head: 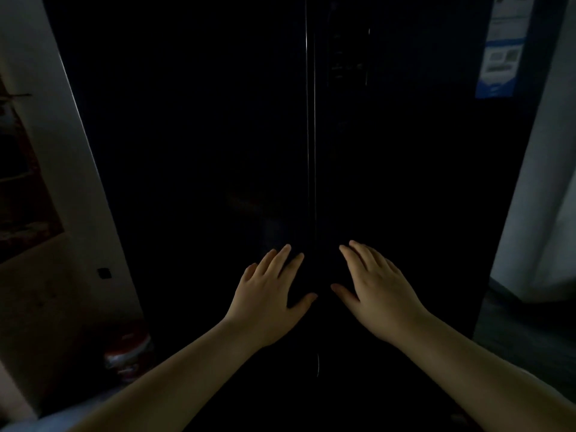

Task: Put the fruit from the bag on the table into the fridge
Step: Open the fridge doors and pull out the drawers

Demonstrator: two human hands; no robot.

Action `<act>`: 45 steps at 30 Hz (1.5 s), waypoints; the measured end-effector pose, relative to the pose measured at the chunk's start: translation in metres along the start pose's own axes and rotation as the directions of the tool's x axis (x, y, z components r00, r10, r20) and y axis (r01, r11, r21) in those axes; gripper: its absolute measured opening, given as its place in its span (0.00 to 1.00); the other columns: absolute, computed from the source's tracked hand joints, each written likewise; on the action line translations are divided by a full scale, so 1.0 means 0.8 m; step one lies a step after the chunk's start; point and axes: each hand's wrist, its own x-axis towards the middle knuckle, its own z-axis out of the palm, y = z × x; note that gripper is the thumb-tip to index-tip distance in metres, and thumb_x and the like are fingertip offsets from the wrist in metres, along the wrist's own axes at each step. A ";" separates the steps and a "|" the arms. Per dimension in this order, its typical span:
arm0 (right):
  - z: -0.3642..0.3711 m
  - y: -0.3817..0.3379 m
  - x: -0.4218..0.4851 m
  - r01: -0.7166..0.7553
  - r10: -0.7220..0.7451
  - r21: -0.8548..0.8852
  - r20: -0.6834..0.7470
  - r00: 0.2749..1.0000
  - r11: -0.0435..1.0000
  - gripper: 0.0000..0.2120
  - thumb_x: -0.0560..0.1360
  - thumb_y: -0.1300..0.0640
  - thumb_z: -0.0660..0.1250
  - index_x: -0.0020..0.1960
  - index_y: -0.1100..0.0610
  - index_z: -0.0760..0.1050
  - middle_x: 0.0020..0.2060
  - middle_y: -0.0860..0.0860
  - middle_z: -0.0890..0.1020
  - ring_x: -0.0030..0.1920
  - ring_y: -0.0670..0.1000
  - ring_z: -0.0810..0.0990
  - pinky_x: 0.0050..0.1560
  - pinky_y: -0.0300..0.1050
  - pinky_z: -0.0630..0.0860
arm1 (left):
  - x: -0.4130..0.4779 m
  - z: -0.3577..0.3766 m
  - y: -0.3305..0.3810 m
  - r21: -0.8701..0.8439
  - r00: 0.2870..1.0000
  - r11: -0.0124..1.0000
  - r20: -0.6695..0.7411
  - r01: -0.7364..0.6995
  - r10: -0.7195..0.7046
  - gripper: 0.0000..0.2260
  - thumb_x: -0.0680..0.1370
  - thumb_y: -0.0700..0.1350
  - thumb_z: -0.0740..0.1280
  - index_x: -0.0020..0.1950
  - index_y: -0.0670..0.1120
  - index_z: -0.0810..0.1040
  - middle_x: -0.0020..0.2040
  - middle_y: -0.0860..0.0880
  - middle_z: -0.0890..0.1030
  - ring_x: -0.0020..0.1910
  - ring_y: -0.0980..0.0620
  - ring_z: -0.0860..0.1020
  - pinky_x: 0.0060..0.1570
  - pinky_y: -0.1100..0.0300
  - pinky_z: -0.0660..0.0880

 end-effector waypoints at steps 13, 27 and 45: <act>0.060 0.075 0.029 0.142 -0.142 0.084 -0.011 0.990 0.986 0.36 0.74 0.38 0.51 0.75 0.59 0.58 0.74 0.57 0.62 0.73 0.56 0.61 0.70 0.51 0.63 | 0.025 0.055 0.041 0.051 0.985 0.986 0.049 0.161 -0.163 0.34 0.76 0.68 0.48 0.77 0.54 0.44 0.78 0.53 0.44 0.76 0.53 0.45 0.74 0.55 0.47; 0.191 0.073 0.022 0.172 -0.178 0.070 0.095 0.979 0.983 0.33 0.73 0.40 0.58 0.70 0.61 0.66 0.69 0.59 0.70 0.68 0.58 0.70 0.62 0.52 0.71 | -0.010 0.160 0.029 0.088 0.941 0.983 0.288 0.160 -0.179 0.35 0.75 0.68 0.43 0.77 0.53 0.39 0.77 0.51 0.36 0.76 0.50 0.38 0.74 0.51 0.43; 0.282 0.056 -0.020 -0.173 0.107 0.477 0.163 0.981 0.862 0.27 0.77 0.46 0.60 0.73 0.52 0.60 0.71 0.45 0.62 0.71 0.45 0.61 0.63 0.38 0.67 | -0.043 0.269 -0.022 -0.480 0.930 0.825 0.340 0.298 -0.138 0.31 0.78 0.61 0.57 0.77 0.56 0.50 0.75 0.61 0.49 0.74 0.62 0.49 0.71 0.62 0.52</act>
